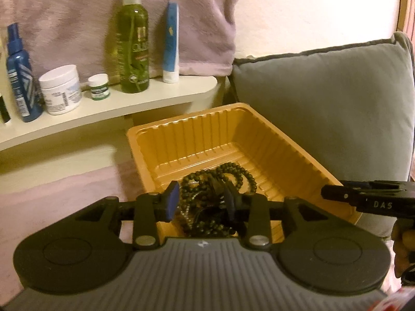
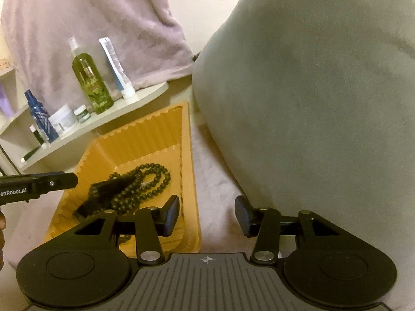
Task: Organize jewelry
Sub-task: 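Release the tray rim with the right gripper while withdrawing the left gripper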
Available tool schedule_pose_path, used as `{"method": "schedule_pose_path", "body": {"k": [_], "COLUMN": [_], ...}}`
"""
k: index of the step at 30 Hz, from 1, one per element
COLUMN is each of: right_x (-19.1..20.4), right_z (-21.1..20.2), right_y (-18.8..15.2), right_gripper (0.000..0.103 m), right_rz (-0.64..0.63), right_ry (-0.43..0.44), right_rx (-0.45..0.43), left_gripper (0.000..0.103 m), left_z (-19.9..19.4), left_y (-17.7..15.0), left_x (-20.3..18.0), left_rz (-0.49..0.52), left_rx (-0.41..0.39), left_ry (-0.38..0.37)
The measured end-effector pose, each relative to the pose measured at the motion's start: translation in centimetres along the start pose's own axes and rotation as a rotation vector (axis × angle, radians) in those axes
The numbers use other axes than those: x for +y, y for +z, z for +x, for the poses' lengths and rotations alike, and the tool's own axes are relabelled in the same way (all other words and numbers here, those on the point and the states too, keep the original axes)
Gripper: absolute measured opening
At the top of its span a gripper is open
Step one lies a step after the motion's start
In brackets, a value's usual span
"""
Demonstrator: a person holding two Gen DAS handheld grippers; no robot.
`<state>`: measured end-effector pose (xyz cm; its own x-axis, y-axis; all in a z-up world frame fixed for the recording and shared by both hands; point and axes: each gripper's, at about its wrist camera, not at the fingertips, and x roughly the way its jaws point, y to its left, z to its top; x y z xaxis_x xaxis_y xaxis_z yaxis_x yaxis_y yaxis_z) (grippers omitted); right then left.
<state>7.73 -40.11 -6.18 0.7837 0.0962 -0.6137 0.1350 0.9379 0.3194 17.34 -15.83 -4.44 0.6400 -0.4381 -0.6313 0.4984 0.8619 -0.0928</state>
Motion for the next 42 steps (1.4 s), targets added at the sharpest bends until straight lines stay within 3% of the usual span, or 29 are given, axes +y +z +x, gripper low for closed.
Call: {"method": "schedule_pose_path", "body": {"k": [8, 10, 14, 27, 32, 42], "right_x": [0.7, 1.0, 1.8, 5.4, 6.4, 9.0], "right_z": [-0.7, -1.1, -2.2, -4.9, -6.1, -7.8], "right_y": [0.3, 0.5, 0.9, 0.8, 0.6, -0.5], "right_gripper": [0.048, 0.048, 0.05, 0.08, 0.084, 0.086], "right_rz": [-0.009, -0.011, -0.012, -0.027, -0.054, -0.118], "right_ry": [-0.002, -0.003, 0.002, 0.004, -0.02, -0.013], "right_rx": [-0.018, -0.022, -0.029, 0.029, 0.061, 0.134], "left_gripper": [0.036, 0.041, 0.068, 0.099, 0.102, 0.102], "left_z": [-2.0, -2.6, -4.1, -9.7, -11.7, -15.2], "left_y": [-0.4, -0.5, -1.0, -3.4, -4.6, -6.9], "left_x": [1.0, 1.1, 1.4, 2.2, 2.2, 2.5], "left_rz": [-0.039, -0.055, -0.096, -0.192, -0.219, -0.294], "left_rx": [-0.024, -0.032, -0.048, -0.061, -0.062, 0.013], "left_ry": [0.033, 0.043, 0.069, 0.154, 0.178, 0.176]}}
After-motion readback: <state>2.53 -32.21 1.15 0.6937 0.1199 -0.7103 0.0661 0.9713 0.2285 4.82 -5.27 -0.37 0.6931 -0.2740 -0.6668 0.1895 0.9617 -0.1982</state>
